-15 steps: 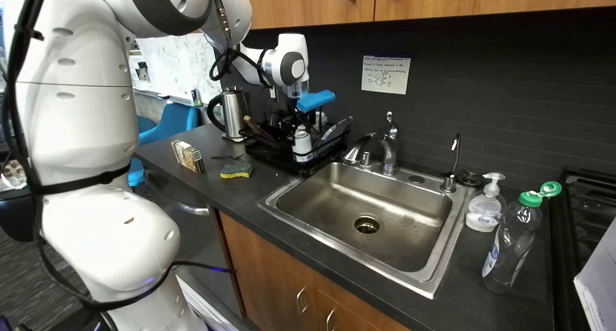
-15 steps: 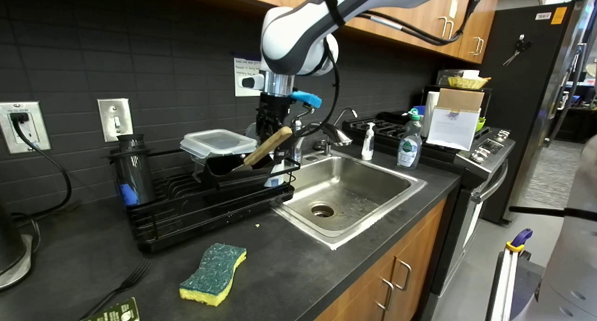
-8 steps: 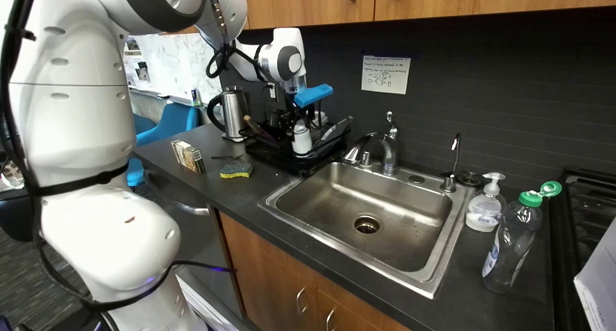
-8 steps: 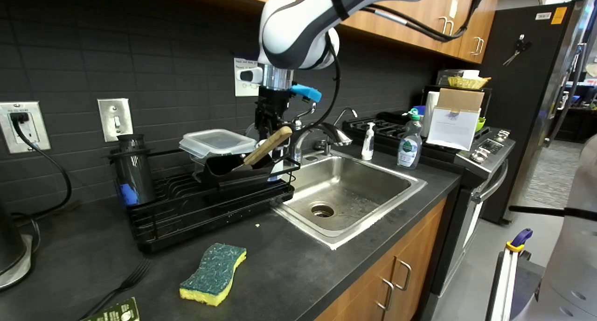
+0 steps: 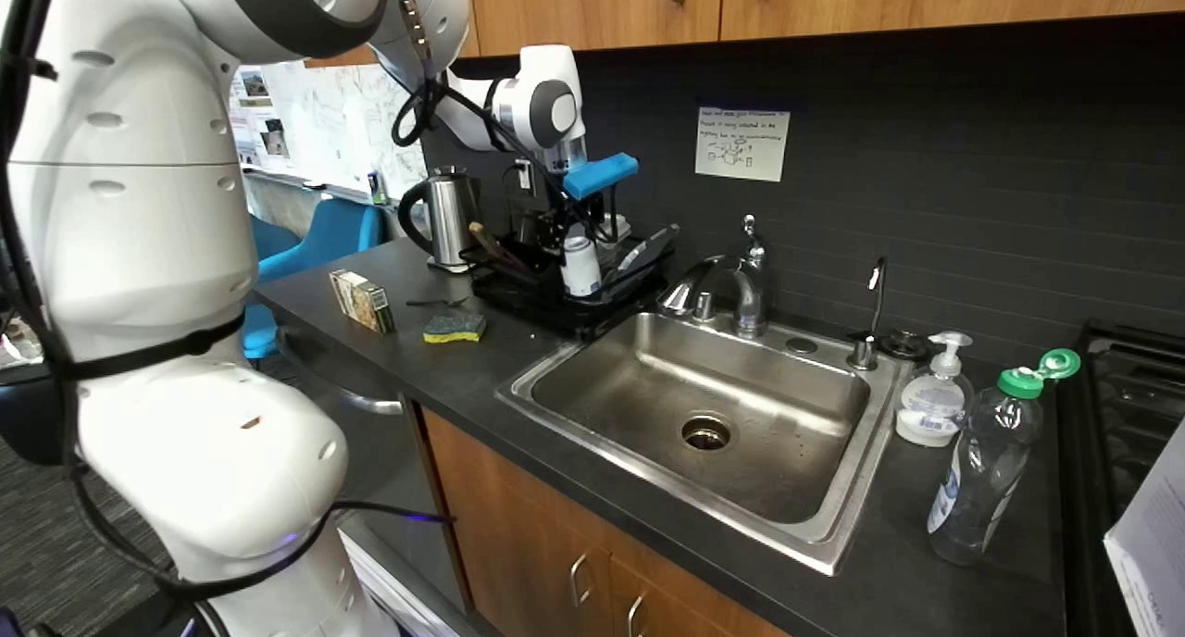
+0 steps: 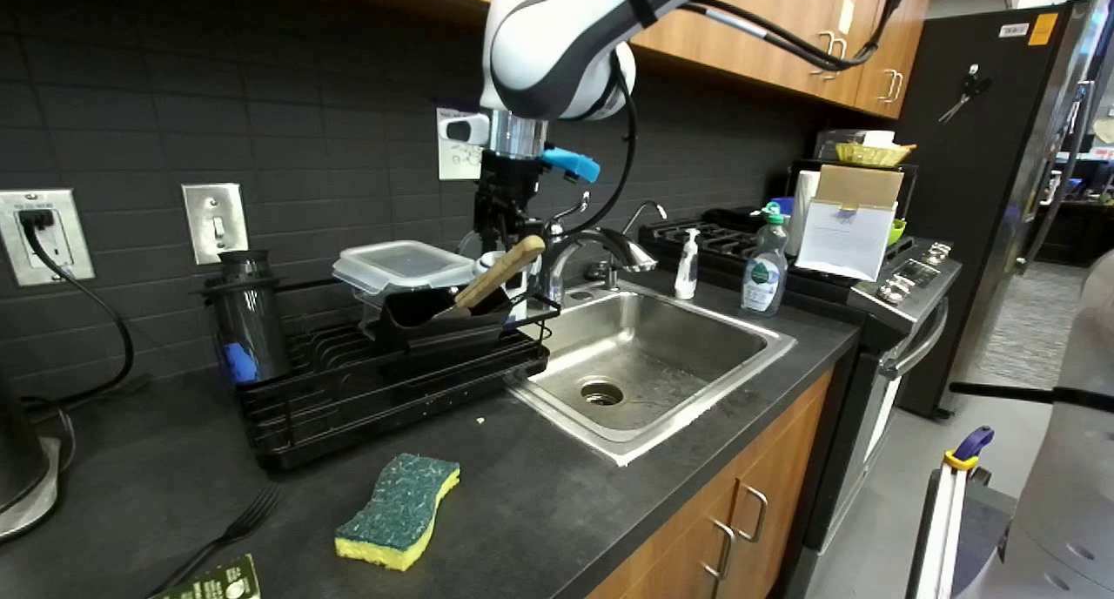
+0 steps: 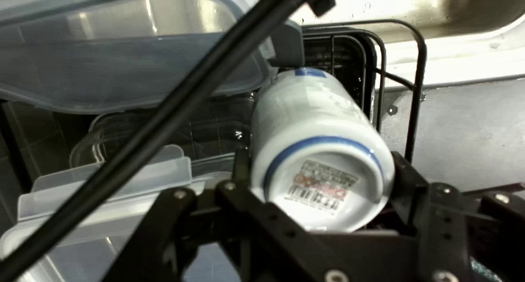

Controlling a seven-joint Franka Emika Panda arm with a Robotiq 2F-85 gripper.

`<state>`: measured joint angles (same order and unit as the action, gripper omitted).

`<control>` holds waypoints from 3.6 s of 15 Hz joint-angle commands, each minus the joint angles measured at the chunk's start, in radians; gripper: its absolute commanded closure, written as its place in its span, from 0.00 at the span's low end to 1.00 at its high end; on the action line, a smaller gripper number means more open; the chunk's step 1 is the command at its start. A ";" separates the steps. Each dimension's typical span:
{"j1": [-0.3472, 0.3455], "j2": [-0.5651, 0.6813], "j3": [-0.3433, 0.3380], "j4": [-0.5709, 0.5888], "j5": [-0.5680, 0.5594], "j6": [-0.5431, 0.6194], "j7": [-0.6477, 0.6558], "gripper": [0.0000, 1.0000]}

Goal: Move the white mug to the left side of the dishrack.

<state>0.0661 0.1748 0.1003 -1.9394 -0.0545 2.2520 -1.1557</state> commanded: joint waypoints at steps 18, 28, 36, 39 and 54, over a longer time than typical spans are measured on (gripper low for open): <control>0.019 -0.120 0.004 -0.092 -0.090 0.047 0.102 0.47; 0.023 -0.147 0.003 -0.087 -0.109 0.065 0.124 0.47; 0.036 -0.170 0.009 -0.083 -0.111 0.075 0.123 0.47; 0.042 -0.182 0.011 -0.085 -0.110 0.078 0.123 0.47; 0.058 -0.185 0.026 -0.068 -0.133 0.110 0.117 0.47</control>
<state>0.1208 0.0065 0.1241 -2.0064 -0.1565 2.3423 -1.0529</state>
